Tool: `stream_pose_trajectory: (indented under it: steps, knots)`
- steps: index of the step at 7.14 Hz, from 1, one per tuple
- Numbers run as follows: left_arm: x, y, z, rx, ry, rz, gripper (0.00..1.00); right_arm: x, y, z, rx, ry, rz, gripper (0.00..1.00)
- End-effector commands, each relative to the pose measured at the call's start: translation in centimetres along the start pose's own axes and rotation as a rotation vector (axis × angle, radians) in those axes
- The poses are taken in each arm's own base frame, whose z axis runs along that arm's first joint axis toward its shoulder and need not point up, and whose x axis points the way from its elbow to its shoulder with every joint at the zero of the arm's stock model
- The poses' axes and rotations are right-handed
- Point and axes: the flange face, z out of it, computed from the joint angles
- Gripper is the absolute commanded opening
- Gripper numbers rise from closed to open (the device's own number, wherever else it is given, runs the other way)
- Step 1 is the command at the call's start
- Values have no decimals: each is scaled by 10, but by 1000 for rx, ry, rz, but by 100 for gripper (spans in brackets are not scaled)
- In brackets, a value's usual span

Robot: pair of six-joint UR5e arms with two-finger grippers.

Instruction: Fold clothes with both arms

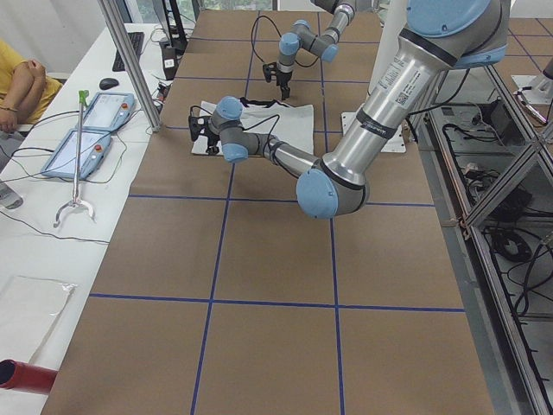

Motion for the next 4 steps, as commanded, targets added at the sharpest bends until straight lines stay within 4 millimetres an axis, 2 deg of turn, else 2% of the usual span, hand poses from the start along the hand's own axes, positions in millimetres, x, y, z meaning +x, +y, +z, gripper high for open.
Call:
stream_pose_trajectory:
  steps: [1,3,4]
  knots:
    - [-2,1,-1,-1,-3,0,74,-16,-36,-28,51,-34,28,100]
    - [-14,5,-12,-2,0,2,74,-67,-84,-36,53,-34,71,100]
    - [-15,5,-13,-2,1,1,74,-79,-97,-31,49,-25,78,100]
